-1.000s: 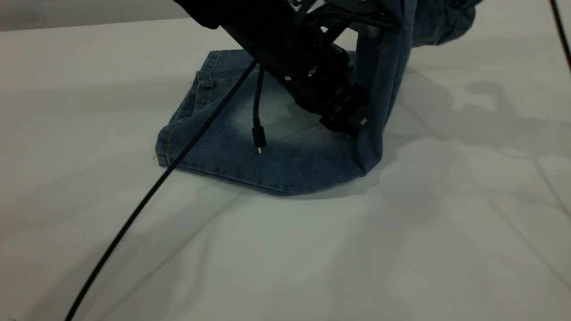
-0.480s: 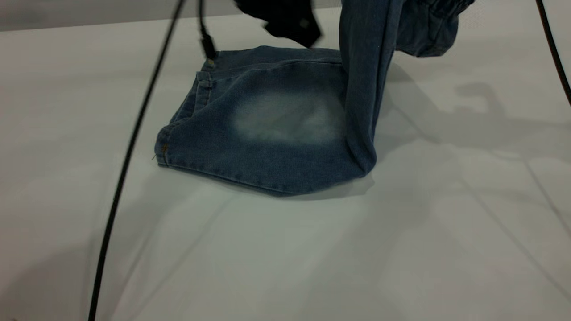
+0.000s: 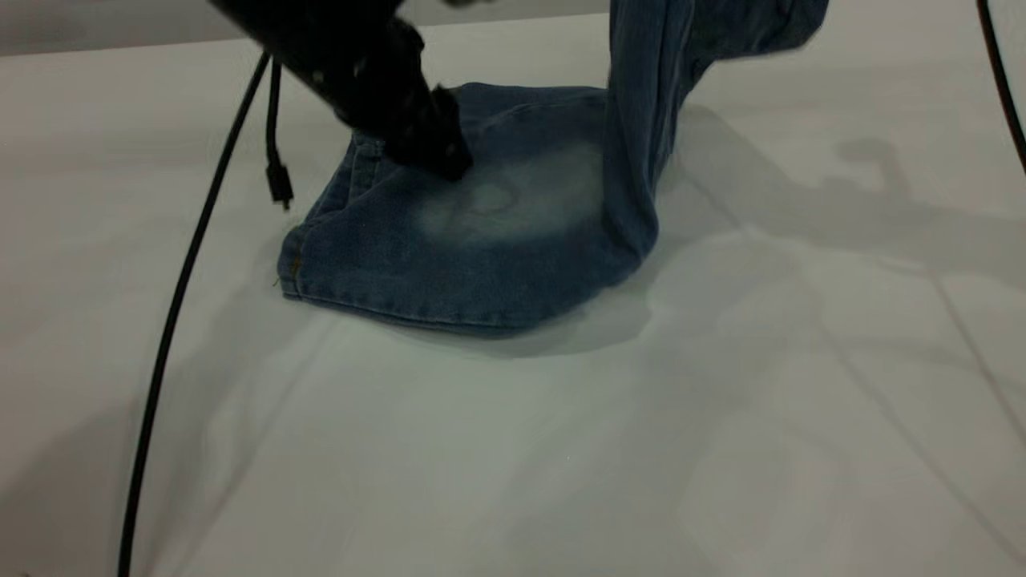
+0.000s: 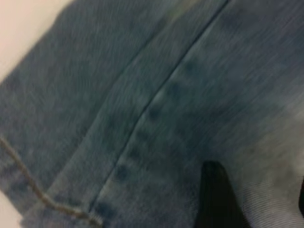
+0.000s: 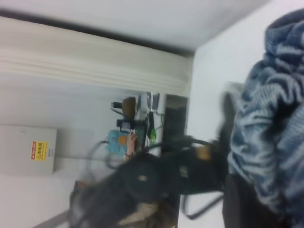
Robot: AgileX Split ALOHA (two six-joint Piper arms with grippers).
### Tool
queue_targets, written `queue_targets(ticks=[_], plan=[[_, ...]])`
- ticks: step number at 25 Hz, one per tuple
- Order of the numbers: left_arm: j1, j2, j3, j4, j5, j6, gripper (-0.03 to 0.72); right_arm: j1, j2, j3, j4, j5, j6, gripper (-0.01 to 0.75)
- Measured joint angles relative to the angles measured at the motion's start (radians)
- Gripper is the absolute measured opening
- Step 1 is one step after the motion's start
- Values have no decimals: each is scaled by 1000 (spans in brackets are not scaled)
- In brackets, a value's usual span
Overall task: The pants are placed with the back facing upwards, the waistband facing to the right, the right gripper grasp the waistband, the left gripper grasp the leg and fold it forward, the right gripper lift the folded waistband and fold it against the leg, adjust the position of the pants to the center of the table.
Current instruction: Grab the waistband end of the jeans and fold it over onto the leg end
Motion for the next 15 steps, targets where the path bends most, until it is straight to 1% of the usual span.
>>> queue_targets(ticks=[4, 11, 15], plan=[[-22, 42, 0, -88, -3, 20, 381, 0, -44, 0, -5, 3, -12, 108], [-110, 48, 0, -211, -12, 157, 381, 0, -66, 0, -5, 2, -14, 108], [-102, 27, 0, -209, -17, 178, 381, 0, -66, 0, -4, 3, -15, 108]])
